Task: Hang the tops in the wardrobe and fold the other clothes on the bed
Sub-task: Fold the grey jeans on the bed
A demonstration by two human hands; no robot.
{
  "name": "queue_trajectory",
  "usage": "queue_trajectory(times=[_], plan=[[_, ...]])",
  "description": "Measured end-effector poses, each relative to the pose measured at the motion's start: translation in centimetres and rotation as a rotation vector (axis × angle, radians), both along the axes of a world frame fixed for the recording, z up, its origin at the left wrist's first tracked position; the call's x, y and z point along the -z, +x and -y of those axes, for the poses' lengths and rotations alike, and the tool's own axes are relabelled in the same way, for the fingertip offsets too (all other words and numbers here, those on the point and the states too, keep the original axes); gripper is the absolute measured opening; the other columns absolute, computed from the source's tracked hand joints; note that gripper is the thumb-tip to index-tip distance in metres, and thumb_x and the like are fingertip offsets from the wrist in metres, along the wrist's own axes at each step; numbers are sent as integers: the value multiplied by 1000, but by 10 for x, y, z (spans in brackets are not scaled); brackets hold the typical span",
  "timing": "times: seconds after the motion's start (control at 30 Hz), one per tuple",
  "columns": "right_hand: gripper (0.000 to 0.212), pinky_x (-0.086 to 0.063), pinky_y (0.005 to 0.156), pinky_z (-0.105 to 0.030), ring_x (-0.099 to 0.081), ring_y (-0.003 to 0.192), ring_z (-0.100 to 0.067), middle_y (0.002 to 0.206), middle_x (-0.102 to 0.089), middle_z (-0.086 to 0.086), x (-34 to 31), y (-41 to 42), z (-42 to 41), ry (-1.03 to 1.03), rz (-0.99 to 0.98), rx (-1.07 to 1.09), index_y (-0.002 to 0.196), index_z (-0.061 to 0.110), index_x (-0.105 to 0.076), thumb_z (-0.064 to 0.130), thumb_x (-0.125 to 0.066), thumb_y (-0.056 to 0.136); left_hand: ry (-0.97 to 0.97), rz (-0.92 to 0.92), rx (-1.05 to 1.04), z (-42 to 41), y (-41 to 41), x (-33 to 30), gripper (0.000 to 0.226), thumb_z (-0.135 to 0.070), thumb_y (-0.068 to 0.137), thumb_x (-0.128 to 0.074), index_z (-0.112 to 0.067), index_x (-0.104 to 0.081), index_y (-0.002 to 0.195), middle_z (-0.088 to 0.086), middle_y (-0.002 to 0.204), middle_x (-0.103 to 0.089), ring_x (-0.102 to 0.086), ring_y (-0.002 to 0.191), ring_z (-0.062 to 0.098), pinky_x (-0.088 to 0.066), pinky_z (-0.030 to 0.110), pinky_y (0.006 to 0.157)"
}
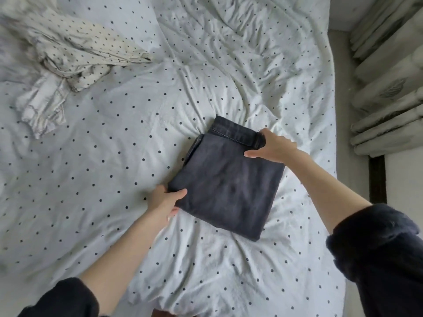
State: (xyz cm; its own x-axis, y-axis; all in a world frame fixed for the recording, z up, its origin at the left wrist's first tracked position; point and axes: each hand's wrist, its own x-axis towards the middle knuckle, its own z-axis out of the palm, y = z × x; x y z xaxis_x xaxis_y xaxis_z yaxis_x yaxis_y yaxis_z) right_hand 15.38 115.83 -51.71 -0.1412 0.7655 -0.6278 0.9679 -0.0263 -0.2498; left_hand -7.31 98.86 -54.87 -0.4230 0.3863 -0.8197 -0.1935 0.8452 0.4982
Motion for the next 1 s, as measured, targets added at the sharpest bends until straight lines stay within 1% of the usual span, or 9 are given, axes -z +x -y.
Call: queue_trajectory(times=[0.1,0.23,0.33,0.4,0.47,0.53,0.7,0.87,1.0], plan=[[69,-35,101,-46,-51,114,-31,118,-58,-5,-12,10,11,-41,-32,71,130,19,-40,57,-63,78,77,-136,74,-10,-8,-10,33,-11,79,-73,-3,-59,108,11,110,-65,-62,101,30,-51,41,89],[42,-49,83,-35,-66,89,-21,89,-68,-1,-11,35,55,-330,-119,109,104,14,-60,48,-65,80,269,-506,330,-43,-21,-31,27,-19,69,-80,-17,-63,90,1,94,-66,-60,86,21,-47,30,78],[37,-45,71,-28,-62,84,-16,97,-66,-3,1,41,83,-491,-163,236,101,12,-62,45,-64,84,403,-588,484,-61,-22,-31,40,-17,68,-82,-15,-62,103,5,107,-57,-55,95,17,-42,25,85],[36,-41,60,-23,-55,69,-14,87,-63,-8,6,38,82,-362,-248,360,91,4,-65,39,-66,84,391,-543,414,-58,-22,-24,56,-18,70,-82,-8,-54,118,9,119,-50,-50,107,18,-38,22,89],[47,-50,68,-31,-61,74,-23,91,-64,-20,7,33,76,-249,-333,482,96,-5,-64,39,-69,82,339,-459,271,-44,-25,-17,65,-22,73,-80,-7,-47,127,6,124,-45,-49,110,17,-40,25,92],[62,-50,87,-45,-63,90,-32,109,-62,-25,8,33,73,-230,-390,560,114,-11,-56,40,-70,81,299,-327,235,-25,-31,-9,49,-20,79,-75,-9,-51,120,6,119,-54,-57,98,16,-46,27,83],[52,-42,77,-29,-54,84,-8,92,-57,6,17,47,71,-384,-472,579,120,9,-58,47,-63,85,175,25,282,-5,-46,0,8,-21,90,-62,-16,-63,96,6,108,-68,-64,92,13,-50,29,84],[25,-44,72,-26,-58,67,-7,65,-64,9,18,45,68,-465,-488,553,82,14,-62,38,-70,82,121,295,328,-8,-61,4,20,-18,90,-60,-14,-63,110,-4,107,-71,-66,100,9,-50,34,87],[36,-50,83,-28,-66,101,-22,105,-70,-9,13,42,77,-519,-601,597,107,12,-67,32,-74,79,138,277,300,-9,-55,7,19,-16,89,-63,-16,-63,108,-4,101,-73,-69,90,9,-54,25,67]])
